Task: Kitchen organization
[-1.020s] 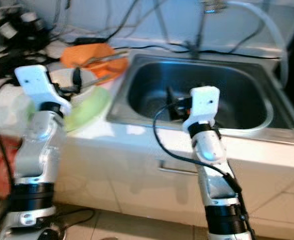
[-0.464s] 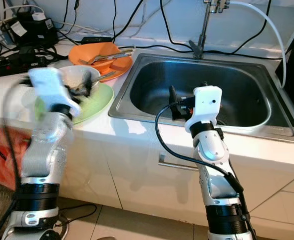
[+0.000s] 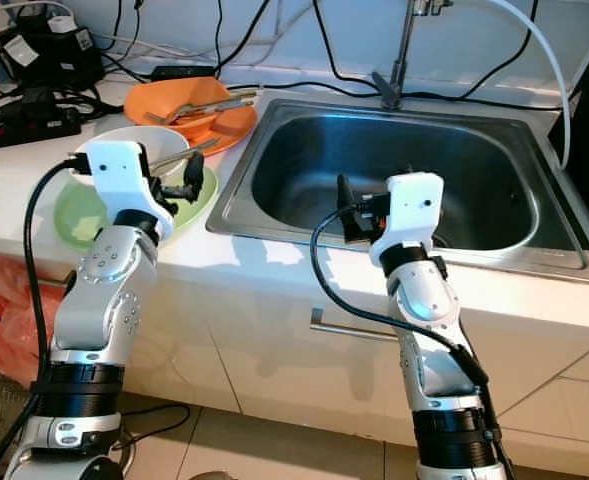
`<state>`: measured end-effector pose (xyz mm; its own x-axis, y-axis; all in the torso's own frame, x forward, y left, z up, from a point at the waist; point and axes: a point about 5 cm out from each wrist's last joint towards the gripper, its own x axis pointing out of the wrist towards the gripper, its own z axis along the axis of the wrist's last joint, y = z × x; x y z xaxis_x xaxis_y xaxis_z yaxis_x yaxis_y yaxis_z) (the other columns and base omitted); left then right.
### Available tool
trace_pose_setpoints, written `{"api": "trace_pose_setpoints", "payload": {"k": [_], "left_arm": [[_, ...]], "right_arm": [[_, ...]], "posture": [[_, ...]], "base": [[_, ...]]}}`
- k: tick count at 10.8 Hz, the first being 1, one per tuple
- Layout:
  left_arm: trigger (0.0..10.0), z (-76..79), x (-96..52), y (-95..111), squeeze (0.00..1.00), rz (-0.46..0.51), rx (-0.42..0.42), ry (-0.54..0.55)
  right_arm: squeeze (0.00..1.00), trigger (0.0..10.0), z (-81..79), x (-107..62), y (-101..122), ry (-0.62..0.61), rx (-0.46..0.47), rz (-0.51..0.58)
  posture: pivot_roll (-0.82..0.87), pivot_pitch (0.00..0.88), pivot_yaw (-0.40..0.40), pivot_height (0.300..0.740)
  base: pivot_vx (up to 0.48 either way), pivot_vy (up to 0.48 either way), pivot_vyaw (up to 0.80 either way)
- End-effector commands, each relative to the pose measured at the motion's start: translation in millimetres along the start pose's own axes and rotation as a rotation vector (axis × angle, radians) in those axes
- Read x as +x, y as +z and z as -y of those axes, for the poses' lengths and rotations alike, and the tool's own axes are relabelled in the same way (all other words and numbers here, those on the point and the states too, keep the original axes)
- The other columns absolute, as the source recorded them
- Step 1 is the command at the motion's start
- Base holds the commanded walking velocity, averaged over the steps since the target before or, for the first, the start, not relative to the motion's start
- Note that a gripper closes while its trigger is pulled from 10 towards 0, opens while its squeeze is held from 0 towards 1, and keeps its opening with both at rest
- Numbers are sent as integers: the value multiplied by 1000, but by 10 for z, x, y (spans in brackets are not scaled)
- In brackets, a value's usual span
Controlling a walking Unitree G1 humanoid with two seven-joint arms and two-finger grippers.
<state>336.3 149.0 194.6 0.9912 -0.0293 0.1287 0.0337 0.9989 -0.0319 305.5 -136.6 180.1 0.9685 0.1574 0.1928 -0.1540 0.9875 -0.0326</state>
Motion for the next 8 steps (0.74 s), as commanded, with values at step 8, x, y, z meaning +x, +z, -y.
{"api": "trace_pose_setpoints", "payload": {"k": [8], "left_arm": [[10000,-7,189,74,0,4,88,-18]], "right_arm": [[0,10000,-48,-67,12,28,32,0]], "posture": [[99,43,44,740]], "base": [[0,0,-152]]}}
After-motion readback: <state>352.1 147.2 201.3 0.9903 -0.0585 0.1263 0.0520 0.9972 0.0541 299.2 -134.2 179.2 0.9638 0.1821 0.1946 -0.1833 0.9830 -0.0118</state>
